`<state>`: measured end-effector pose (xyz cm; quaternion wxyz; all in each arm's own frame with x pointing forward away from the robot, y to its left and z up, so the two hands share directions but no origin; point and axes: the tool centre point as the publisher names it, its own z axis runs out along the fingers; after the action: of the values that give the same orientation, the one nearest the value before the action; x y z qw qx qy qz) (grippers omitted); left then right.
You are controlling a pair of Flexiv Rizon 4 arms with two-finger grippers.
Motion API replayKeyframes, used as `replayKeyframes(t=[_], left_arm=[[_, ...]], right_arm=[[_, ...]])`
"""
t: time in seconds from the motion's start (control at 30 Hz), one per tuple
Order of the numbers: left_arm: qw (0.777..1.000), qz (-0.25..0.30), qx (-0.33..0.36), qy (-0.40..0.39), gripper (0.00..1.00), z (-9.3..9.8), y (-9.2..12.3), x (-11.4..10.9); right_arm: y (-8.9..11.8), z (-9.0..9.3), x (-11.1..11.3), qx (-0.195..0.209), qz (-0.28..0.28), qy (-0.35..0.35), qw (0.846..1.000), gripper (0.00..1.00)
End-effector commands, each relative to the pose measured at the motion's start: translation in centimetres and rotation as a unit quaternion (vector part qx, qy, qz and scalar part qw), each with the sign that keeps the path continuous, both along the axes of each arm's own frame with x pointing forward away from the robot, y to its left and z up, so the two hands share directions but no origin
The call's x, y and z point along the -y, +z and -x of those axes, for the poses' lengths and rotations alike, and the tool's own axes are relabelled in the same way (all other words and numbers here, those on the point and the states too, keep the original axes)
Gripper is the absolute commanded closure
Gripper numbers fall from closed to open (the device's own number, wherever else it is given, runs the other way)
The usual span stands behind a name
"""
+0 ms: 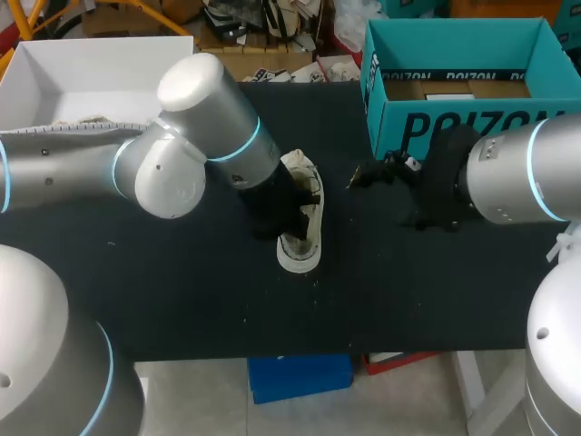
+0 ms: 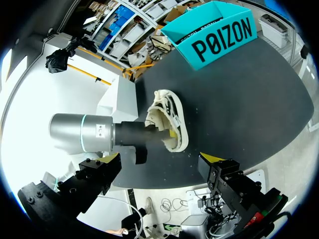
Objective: Take the shoe out of the shoebox, open the shoe tongue, remove and reinsert the insole, then place the shoe into the shoebox
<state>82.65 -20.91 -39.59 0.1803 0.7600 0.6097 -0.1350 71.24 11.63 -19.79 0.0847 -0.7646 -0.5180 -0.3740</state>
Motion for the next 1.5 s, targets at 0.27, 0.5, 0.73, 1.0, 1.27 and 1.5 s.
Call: replayKeyframes(t=[0.27, 0.5, 0.73, 1.0, 1.27, 1.5], left_arm=[[1.0, 0.025, 0.007, 0.012, 0.91, -0.2, 5.6, -4.2], [0.996, 0.067, 0.009, 0.065, 1.0, -2.2, 8.0, -5.6], [0.98, 0.125, -0.002, 0.157, 1.0, -5.9, 9.1, -6.0], [0.966, 0.157, 0.012, 0.207, 1.0, -9.6, 8.7, -3.9], [0.965, 0.155, 0.023, 0.209, 1.0, -11.5, 7.4, -0.5], [0.969, 0.147, 0.006, 0.201, 1.0, -10.4, 5.9, 0.1]], right_arm=[[0.0, 0.1, -0.2, 0.0, 0.002, -0.002, 1.0, 0.0], [0.0, 0.1, -0.2, 0.0, 0.002, -0.002, 1.0, 0.0], [0.0, 0.1, -0.2, 0.0, 0.002, -0.002, 1.0, 0.0], [0.0, 0.1, -0.2, 0.0, 0.002, -0.002, 1.0, 0.0], [0.0, 0.1, -0.2, 0.0, 0.002, -0.002, 1.0, 0.0], [0.0, 0.1, -0.2, 0.0, 0.002, -0.002, 1.0, 0.0]])
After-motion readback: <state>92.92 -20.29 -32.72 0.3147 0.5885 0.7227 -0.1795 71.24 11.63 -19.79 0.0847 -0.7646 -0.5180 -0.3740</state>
